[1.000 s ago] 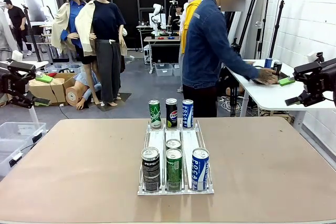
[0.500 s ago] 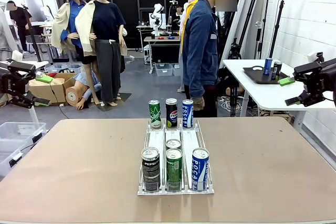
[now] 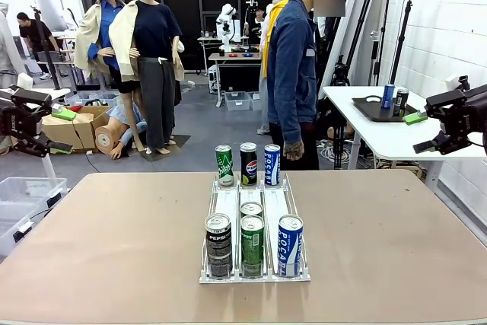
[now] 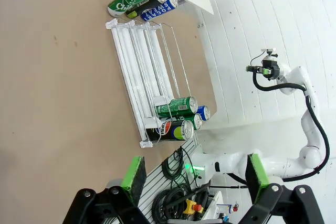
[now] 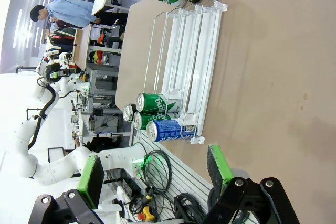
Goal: Retrieve and hand over the desired beverage to the person.
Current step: Place the picked can on the Handle tray extended by the person.
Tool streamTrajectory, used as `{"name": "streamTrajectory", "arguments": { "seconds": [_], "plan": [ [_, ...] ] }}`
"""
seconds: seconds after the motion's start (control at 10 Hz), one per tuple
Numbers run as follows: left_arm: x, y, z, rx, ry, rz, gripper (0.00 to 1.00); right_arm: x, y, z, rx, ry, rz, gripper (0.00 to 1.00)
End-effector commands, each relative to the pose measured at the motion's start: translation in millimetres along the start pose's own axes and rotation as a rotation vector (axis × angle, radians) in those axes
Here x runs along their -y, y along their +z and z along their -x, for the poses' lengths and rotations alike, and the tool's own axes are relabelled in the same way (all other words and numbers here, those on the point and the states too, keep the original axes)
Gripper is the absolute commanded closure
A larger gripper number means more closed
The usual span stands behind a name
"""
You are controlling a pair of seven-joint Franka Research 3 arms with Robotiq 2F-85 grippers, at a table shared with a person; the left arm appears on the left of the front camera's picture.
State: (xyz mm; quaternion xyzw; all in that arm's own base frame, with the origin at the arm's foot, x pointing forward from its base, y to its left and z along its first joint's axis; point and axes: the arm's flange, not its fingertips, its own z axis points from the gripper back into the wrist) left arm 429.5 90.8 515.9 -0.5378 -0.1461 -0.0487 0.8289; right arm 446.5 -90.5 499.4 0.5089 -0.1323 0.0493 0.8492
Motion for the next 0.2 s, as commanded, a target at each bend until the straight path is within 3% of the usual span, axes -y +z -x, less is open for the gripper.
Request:
{"name": "streamTrajectory", "arguments": {
  "seconds": [0.0,0.1],
  "plan": [
    [0.3,1.9,0.4,0.004,-0.001,0.003,0.0,-0.8,-1.1,0.2,-0.001,-0.003,-0.001,0.0],
    [0.3,1.9,0.4,0.004,-0.001,0.003,0.0,-0.8,-1.1,0.2,-0.001,-0.003,-0.001,0.0]
  ]
}}
